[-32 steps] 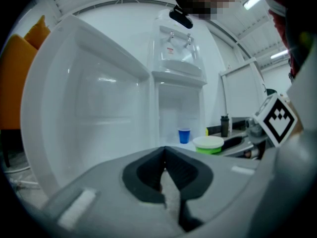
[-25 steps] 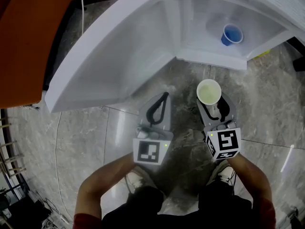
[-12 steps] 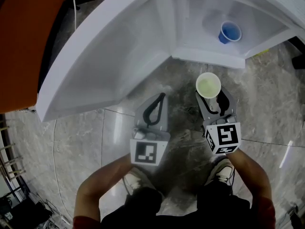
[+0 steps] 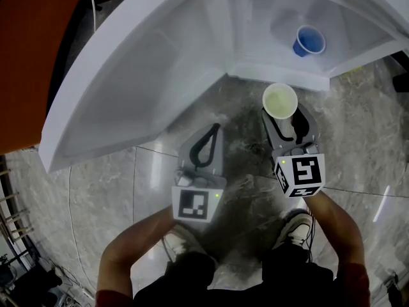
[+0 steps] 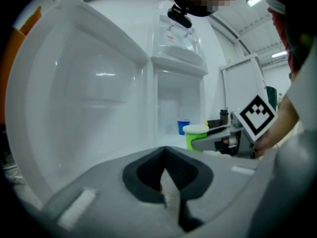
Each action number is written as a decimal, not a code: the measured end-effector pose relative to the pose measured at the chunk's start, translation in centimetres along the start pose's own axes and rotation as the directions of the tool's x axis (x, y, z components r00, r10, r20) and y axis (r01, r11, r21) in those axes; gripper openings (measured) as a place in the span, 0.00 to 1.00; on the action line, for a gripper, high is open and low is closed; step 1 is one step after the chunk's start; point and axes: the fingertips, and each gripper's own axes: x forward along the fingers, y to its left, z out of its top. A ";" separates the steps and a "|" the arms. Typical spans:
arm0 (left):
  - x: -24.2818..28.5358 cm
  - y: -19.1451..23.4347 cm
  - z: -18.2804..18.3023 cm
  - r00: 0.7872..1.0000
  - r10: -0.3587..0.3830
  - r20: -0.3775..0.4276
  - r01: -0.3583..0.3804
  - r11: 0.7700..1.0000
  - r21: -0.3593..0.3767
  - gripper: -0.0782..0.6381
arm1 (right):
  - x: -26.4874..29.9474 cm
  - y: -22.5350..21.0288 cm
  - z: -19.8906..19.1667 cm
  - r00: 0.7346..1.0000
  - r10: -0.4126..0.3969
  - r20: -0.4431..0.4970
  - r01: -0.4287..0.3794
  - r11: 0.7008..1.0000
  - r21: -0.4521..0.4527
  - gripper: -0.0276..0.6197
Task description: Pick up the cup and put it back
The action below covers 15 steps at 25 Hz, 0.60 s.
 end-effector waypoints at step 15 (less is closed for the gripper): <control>1.0 -0.1 -1.8 0.999 -0.010 -0.047 0.009 1.000 -0.026 0.11 | 5.4 -2.2 4.1 0.998 -0.012 0.062 0.014 0.999 -0.030 0.45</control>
